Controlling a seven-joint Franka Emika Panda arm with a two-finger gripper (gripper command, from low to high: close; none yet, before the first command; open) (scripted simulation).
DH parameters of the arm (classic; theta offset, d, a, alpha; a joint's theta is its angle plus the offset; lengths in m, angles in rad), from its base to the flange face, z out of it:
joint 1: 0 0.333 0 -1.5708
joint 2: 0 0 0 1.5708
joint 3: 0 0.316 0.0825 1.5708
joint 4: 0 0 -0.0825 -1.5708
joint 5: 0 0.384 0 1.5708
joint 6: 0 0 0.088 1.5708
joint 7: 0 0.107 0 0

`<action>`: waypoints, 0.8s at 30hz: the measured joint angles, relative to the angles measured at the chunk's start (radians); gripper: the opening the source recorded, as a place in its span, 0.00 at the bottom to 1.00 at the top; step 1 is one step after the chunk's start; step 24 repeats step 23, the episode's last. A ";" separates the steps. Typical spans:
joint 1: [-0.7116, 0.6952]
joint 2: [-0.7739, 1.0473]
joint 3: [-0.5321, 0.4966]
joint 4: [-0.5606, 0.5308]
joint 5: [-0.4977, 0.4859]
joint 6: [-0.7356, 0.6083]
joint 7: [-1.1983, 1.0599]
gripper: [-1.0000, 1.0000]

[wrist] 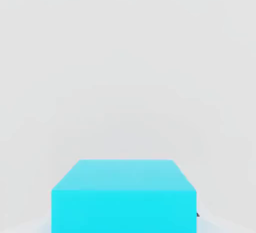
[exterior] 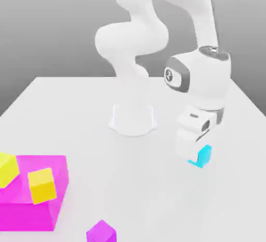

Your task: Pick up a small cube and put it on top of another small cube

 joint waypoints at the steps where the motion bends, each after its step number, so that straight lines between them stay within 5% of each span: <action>1: -0.059 -0.004 -0.027 0.027 -0.002 -0.031 -0.030 0.00; 14: -0.533 -0.035 -0.281 0.397 -0.019 -0.431 -0.446 0.00; 19: -0.554 0.073 -0.287 0.398 0.036 -0.330 -0.524 0.00; 20: -0.555 0.093 -0.286 0.393 0.045 -0.306 -0.531 1.00; 24: -0.555 0.093 -0.286 0.393 0.045 -0.306 -0.531 1.00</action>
